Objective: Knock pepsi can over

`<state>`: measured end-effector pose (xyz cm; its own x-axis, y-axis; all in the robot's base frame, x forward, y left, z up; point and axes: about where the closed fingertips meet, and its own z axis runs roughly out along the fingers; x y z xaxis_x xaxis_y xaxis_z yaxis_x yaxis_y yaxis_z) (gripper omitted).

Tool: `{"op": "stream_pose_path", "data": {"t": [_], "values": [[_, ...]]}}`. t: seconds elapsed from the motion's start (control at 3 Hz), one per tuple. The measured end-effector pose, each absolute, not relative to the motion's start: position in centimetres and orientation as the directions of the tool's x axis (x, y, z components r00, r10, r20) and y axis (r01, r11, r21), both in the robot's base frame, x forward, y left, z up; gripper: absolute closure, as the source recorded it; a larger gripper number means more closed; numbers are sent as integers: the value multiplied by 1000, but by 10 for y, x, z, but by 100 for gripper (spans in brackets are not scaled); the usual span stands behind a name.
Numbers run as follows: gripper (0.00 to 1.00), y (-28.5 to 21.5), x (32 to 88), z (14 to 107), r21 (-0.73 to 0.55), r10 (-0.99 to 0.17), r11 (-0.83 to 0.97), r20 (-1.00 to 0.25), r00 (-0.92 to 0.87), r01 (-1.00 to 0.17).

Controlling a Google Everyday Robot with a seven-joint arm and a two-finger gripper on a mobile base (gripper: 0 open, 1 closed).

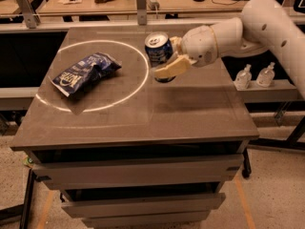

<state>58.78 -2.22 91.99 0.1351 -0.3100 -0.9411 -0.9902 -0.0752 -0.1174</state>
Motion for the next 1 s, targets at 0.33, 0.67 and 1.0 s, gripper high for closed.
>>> {"op": "stream_pose_path", "data": {"t": [0.33, 0.67, 1.0], "values": [[100, -22, 579, 947, -170, -531, -91, -825, 192, -981], [100, -28, 575, 964, -215, -718, -97, -661, 218, -972], [100, -36, 575, 973, -240, -805, -104, -550, 224, -965]]}}
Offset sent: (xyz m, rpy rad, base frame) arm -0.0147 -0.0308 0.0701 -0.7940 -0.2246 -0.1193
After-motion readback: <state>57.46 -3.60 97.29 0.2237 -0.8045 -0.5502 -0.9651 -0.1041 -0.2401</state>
